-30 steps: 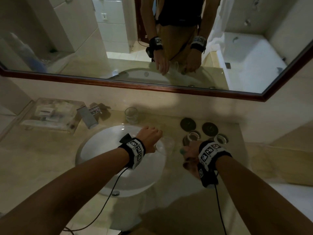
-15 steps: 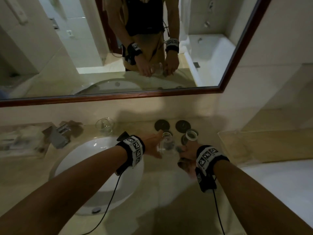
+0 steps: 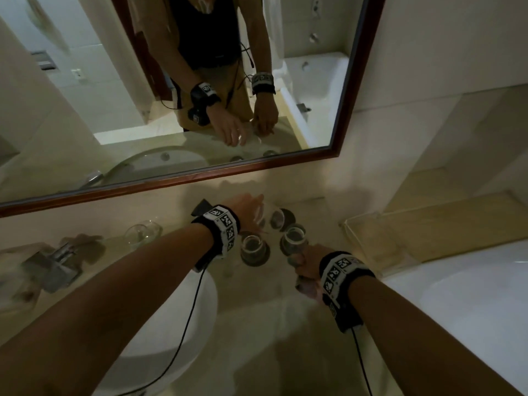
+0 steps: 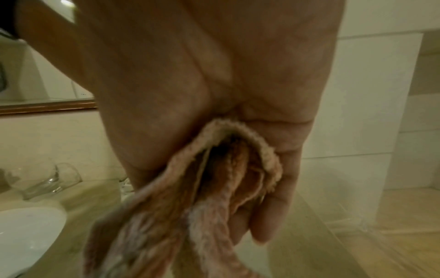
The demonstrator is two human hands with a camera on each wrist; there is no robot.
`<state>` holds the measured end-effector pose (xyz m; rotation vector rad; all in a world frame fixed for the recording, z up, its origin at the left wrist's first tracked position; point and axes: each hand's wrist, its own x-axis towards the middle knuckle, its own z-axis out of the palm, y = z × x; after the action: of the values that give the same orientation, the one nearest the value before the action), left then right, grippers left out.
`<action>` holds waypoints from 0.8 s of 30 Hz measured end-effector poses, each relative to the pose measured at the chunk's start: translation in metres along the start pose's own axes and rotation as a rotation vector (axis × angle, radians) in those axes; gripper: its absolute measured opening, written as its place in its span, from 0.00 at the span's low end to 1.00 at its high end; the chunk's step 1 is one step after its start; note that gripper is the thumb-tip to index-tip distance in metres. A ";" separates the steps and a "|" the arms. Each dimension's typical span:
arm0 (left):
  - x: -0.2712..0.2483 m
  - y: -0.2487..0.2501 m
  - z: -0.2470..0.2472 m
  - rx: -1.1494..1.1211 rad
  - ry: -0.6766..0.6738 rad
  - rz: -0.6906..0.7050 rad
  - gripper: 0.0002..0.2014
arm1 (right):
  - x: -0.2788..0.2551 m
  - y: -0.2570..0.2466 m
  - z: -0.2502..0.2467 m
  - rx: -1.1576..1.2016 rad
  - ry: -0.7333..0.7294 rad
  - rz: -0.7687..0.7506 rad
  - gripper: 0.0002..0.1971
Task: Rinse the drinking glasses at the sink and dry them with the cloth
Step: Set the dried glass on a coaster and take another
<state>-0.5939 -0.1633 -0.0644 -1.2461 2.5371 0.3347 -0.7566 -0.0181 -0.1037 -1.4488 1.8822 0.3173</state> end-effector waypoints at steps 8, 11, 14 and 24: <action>0.055 0.008 0.010 0.168 -0.072 -0.022 0.40 | 0.009 0.007 -0.001 -0.124 -0.013 -0.055 0.13; 0.072 0.013 0.014 0.190 -0.082 -0.026 0.41 | 0.008 0.008 -0.006 -0.197 -0.027 -0.089 0.12; 0.084 0.019 0.015 0.191 -0.145 -0.023 0.44 | 0.011 0.012 -0.016 -0.157 -0.060 -0.123 0.13; 0.120 0.031 0.024 0.235 -0.211 0.034 0.38 | 0.021 0.040 -0.045 -0.136 -0.029 0.030 0.14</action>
<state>-0.6846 -0.2241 -0.1276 -1.0245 2.3406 0.1591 -0.8134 -0.0471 -0.0952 -1.4976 1.8911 0.4868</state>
